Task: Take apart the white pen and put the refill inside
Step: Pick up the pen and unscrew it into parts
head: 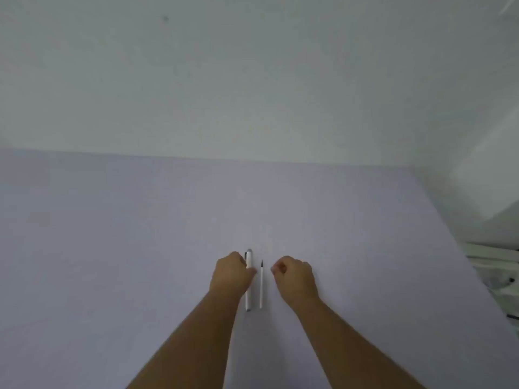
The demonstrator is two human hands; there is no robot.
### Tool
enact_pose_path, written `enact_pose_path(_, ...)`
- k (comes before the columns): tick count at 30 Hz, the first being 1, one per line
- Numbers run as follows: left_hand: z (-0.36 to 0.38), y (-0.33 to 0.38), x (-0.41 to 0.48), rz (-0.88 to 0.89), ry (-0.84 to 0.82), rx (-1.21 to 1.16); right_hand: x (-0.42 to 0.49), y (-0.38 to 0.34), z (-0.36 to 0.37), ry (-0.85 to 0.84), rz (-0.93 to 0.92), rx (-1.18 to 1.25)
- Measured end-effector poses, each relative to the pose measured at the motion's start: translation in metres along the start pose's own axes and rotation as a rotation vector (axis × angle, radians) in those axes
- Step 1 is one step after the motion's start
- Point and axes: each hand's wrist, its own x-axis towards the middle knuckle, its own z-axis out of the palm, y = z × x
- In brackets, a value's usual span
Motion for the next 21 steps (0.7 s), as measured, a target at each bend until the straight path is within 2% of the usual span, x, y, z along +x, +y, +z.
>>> enact_pose_path(5,0.017,-0.007,0.004,-0.087,-0.012,-0.065,0.007,0.002,0.009,-0.042,0.032,0.026)
enact_pose_path(9,0.017,-0.012,0.006,-0.085,0.015,-0.124,0.011,-0.002,0.013,-0.043,0.010,0.076)
enact_pose_path(13,0.012,-0.012,0.001,-0.001,0.039,-0.212,0.016,-0.017,0.013,-0.056,0.122,0.248)
enact_pose_path(16,0.008,-0.008,-0.003,0.085,-0.014,-0.219,0.021,-0.030,0.010,-0.079,0.240,0.406)
enact_pose_path(21,0.003,-0.004,-0.007,0.137,-0.129,-0.188,0.026,-0.040,-0.001,-0.067,0.277,0.470)
